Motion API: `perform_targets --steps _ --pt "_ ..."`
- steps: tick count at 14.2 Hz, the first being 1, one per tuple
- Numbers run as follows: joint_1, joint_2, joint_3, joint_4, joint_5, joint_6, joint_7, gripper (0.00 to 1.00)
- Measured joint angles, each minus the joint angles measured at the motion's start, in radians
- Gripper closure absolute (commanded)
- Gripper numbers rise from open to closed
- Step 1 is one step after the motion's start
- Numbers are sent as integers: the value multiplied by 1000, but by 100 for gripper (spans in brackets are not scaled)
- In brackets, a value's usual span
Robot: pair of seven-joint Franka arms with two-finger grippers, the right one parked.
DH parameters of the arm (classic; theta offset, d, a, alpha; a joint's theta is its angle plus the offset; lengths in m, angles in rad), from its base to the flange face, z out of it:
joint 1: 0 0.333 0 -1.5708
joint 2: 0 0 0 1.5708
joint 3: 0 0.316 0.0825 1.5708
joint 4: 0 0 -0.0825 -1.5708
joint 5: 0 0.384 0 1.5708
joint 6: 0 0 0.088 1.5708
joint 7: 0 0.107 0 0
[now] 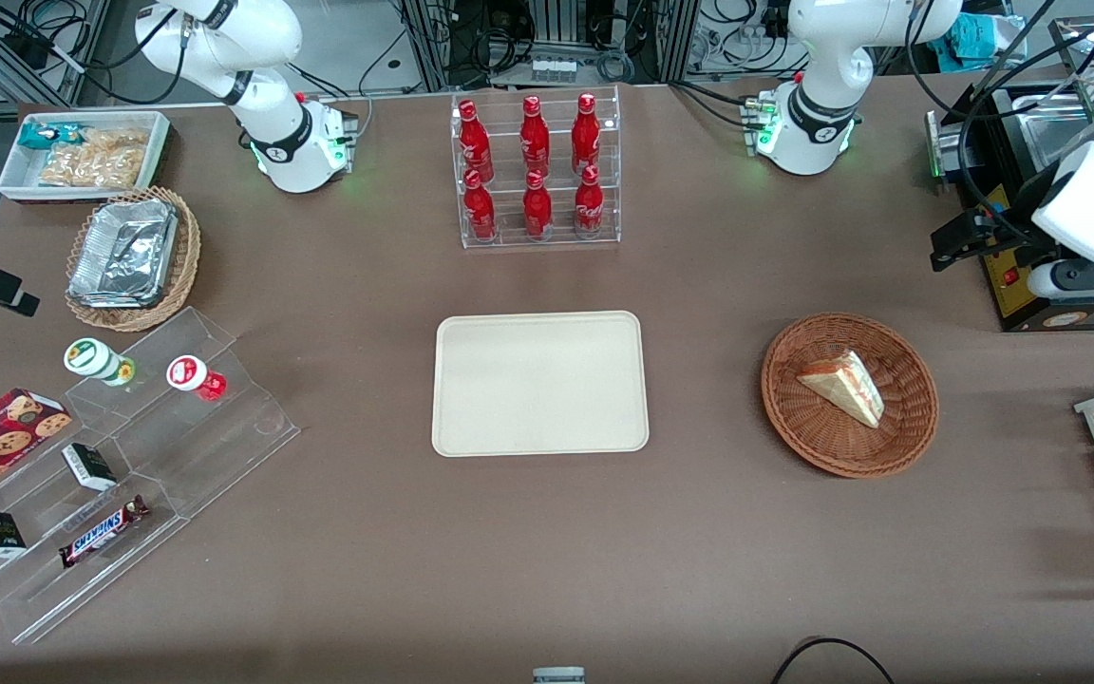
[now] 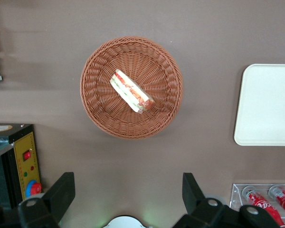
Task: Place sandwich from basket to tray
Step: 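Move the left gripper over the sandwich in the wicker basket, then lower the left gripper and close it on the wrapped sandwich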
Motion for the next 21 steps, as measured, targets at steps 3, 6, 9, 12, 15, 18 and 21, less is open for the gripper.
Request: perform_targets --steps 3,6,9,12,15,18,21 --pt "0 -1 1 -1 1 0 24 0" --pt "0 9 0 -27 1 4 30 0" --pt "-8 40 0 -141 1 128 33 0" --pt "-11 65 0 -302 3 339 33 0" --pt "-10 92 7 -427 4 506 14 0" --pt "-9 98 11 -527 4 650 -156 0" --pt "-9 98 10 -598 4 744 -446 0"
